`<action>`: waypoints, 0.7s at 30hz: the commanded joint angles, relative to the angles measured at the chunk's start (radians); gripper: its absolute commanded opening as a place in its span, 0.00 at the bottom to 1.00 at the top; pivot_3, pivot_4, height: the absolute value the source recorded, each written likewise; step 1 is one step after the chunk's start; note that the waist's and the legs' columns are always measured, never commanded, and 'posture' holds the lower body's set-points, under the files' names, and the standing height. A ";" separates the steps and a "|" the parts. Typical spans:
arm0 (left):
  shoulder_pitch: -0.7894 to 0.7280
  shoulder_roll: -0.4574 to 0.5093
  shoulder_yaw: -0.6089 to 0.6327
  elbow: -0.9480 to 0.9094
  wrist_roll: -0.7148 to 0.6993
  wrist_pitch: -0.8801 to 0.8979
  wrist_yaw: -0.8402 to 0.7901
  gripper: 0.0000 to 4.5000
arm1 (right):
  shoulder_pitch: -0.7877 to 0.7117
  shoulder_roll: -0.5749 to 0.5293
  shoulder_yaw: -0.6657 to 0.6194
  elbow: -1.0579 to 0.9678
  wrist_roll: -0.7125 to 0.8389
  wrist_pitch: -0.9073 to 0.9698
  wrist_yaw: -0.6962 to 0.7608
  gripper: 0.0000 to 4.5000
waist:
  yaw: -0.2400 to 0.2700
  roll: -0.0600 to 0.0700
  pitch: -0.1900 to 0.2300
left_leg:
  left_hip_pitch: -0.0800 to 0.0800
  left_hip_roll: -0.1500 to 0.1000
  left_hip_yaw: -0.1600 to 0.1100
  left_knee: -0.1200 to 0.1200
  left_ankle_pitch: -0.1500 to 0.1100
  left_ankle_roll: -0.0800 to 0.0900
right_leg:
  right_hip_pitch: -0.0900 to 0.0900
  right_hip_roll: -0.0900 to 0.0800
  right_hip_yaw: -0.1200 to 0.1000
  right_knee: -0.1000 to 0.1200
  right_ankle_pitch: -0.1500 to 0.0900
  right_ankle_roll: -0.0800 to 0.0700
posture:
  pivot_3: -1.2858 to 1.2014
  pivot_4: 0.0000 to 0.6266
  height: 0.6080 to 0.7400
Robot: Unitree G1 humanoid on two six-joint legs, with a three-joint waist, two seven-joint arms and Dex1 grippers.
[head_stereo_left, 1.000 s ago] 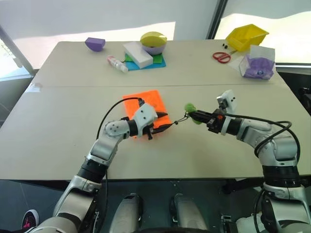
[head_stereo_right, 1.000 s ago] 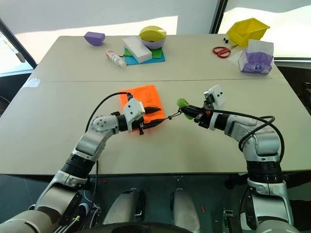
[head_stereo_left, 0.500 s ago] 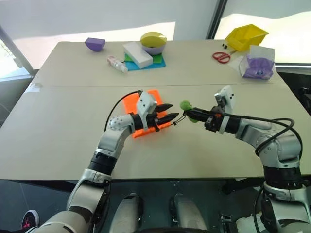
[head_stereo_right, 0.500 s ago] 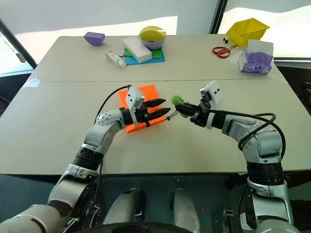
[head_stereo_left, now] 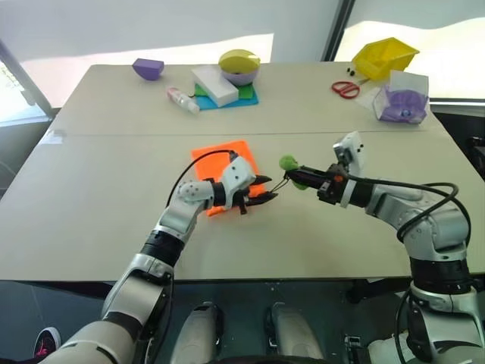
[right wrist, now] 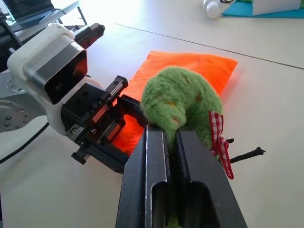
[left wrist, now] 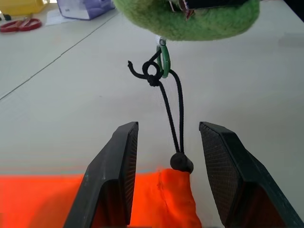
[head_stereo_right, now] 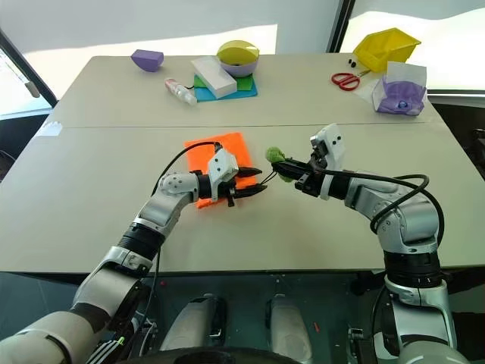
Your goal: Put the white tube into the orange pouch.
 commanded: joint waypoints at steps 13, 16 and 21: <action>-0.063 0.000 -0.032 0.070 0.049 0.025 -0.082 0.29 | -0.009 -0.012 0.002 -0.017 -0.015 -0.063 0.009 0.00 | -0.001 0.000 0.000 | 0.000 0.000 0.000 0.000 0.000 0.000 | 0.000 0.000 0.000 0.000 0.000 0.000 | 0.52 0.24 1.00; -0.076 0.017 -0.030 0.076 0.061 0.023 -0.087 0.01 | -0.007 -0.014 -0.002 -0.013 -0.018 -0.071 0.011 0.00 | -0.001 0.000 0.000 | 0.000 0.000 0.000 0.000 0.000 0.000 | 0.000 0.001 0.000 0.000 0.000 0.000 | 0.52 0.24 1.00; -0.080 0.044 -0.027 0.062 0.067 0.007 -0.101 0.01 | -0.015 -0.011 -0.005 0.006 -0.026 -0.093 0.009 0.00 | -0.002 0.000 0.000 | 0.000 0.000 0.000 0.000 0.000 0.000 | 0.000 0.001 0.000 0.001 0.000 0.000 | 0.52 0.24 1.00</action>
